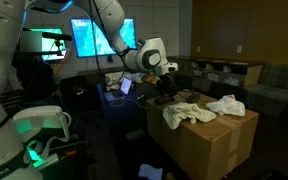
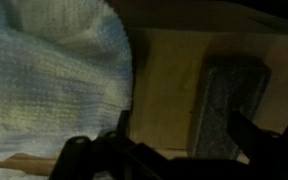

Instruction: Switch all the objects from the box and the table

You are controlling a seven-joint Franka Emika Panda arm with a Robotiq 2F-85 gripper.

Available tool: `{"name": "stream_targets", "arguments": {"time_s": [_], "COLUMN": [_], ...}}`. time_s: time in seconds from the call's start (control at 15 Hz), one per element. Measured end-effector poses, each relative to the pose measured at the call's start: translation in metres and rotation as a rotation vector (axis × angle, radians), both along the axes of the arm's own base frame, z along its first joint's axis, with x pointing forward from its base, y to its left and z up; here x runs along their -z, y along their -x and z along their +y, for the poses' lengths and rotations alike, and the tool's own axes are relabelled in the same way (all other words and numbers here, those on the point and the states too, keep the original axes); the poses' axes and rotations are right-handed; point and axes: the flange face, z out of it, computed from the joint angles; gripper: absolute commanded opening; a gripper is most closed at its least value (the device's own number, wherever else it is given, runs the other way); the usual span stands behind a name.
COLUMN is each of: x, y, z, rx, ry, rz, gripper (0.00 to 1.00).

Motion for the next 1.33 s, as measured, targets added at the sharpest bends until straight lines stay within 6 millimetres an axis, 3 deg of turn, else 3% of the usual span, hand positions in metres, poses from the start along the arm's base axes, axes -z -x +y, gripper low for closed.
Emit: {"name": "stream_targets", "arguments": {"time_s": [0.33,1.0,1.33], "x": [0.010,0.014,0.021], "y": [0.011,0.012,0.017], "z": [0.009,0.005,0.012], "rx": [-0.029,-0.076,-0.106], "ry": [-0.057,-0.093,-0.093], "rz": [0.018,0.003,-0.032], "gripper": [1.00,1.00,1.00]}}
